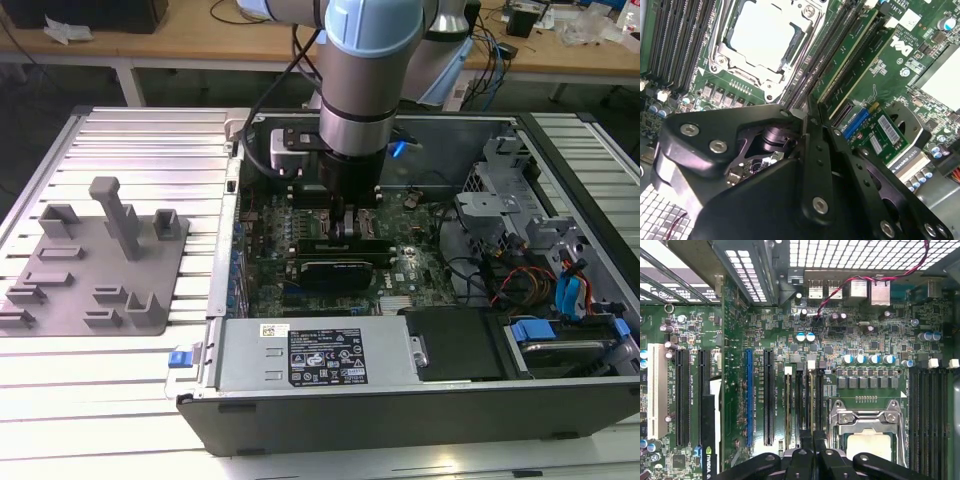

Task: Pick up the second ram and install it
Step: 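Insert the second ram into the second slot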

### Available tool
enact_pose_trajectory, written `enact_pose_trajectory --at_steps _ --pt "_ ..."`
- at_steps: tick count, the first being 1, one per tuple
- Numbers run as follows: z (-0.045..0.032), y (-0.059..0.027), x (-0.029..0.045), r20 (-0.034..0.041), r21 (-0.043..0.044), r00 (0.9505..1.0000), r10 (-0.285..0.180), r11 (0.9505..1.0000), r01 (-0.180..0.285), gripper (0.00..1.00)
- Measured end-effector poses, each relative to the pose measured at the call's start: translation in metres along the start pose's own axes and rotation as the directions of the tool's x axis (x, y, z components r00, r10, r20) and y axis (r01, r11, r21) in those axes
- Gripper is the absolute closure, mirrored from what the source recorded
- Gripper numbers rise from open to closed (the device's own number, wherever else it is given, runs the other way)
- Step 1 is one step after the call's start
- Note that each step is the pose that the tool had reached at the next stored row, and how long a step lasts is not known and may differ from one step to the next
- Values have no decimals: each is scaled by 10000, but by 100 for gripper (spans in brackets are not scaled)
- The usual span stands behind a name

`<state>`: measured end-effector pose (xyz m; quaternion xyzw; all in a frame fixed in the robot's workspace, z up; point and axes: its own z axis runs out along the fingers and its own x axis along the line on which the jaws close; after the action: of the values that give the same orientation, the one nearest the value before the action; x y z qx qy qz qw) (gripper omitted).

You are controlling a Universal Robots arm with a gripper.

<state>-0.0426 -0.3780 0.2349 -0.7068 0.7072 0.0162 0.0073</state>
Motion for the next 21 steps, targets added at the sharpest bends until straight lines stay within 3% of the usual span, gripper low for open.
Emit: enact_pose_trajectory --at_steps 3,13,18,21 --pt "-34 1 -1 1 0 10000 0 10000 0 91" --pt "-27 3 -1 1 31 9999 121 9999 -121 91" --pt "-26 5 -1 -4 35 9998 -222 9997 223 91" --pt "-17 7 0 -11 92 9995 -301 9995 302 91"
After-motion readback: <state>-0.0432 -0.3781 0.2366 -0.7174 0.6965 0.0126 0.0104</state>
